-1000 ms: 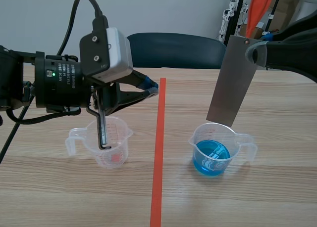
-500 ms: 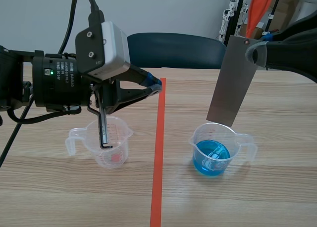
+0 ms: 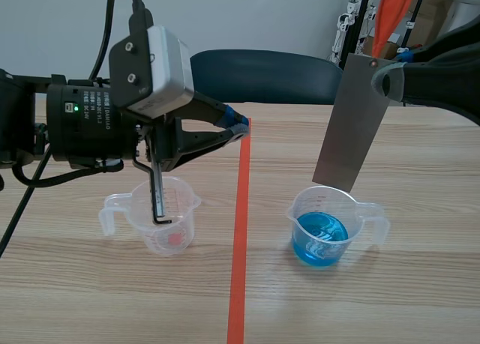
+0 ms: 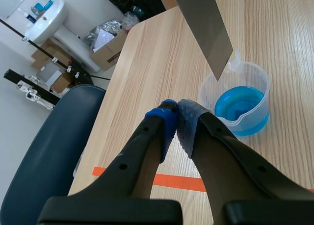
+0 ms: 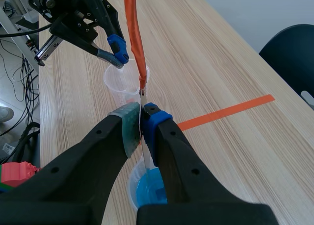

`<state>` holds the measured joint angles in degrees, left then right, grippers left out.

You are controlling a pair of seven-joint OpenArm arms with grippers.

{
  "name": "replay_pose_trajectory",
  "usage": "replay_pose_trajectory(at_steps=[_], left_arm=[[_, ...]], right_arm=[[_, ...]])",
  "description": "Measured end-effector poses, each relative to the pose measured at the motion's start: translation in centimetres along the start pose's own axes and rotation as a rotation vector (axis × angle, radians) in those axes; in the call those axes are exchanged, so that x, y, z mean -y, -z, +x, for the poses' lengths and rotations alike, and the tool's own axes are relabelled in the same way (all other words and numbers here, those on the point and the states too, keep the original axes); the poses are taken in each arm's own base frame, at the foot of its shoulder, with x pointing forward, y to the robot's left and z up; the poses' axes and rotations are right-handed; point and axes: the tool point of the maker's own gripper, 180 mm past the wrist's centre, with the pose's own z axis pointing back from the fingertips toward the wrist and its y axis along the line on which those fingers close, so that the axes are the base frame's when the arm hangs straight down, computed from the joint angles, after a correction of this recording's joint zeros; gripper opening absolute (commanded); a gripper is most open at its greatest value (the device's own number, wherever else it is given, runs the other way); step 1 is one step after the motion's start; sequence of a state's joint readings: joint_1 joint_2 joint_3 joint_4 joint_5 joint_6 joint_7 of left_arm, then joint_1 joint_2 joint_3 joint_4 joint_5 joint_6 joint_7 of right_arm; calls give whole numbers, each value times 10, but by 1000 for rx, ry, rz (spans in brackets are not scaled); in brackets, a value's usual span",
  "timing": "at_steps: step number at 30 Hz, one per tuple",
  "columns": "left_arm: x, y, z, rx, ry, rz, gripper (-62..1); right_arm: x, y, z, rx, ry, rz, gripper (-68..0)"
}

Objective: Do the redox reaction experiment. move the plate over the blue solution

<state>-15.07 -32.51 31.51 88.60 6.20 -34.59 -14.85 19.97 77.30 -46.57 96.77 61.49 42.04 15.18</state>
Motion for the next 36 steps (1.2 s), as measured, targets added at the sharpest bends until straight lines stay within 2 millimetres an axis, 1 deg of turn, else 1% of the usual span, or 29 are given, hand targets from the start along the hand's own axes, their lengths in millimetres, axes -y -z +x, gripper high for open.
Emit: replay_pose_trajectory(at_steps=[24,32,36], left_arm=[[0,0,0,-3,0,0,-582],[0,8,8,33,-12,9,-582],[4,10,8,26,-22,-10,-582]], right_arm=[[0,0,0,0,0,0,-671],[0,0,-1,-4,0,0,-671],[0,0,-1,-4,0,0,-671]])
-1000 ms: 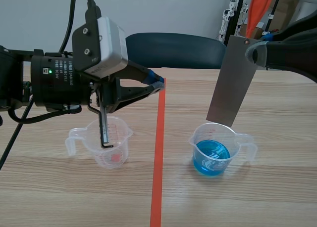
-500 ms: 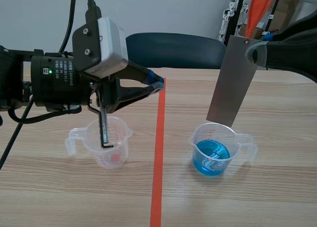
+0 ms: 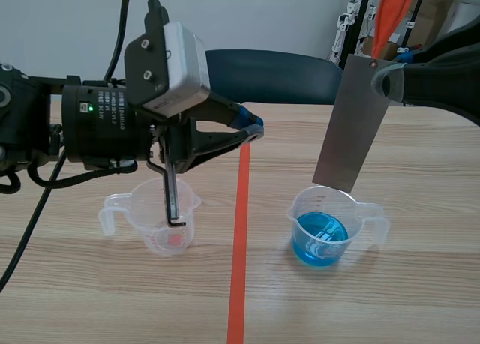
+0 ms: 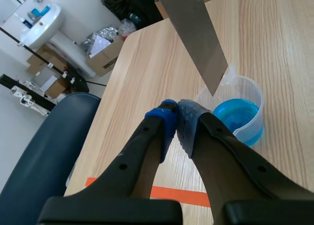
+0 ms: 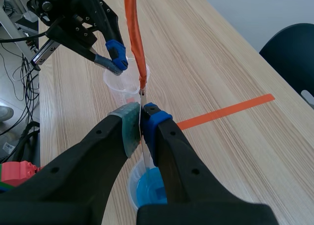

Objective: Do the redox reaction experiment. move the plate over the blue solution

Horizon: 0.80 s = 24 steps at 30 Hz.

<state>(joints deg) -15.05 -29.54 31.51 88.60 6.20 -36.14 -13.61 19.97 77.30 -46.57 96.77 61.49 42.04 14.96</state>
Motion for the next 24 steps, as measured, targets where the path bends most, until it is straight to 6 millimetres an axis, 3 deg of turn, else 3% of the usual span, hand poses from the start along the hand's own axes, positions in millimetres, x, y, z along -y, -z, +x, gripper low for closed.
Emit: replay_pose_trajectory(at_steps=[8,24], left_arm=[[12,0,4,23,-20,-60,-582],[11,0,5,30,-19,-60,-582]], right_arm=[[0,0,0,0,0,0,-671],[0,0,0,0,0,0,-671]])
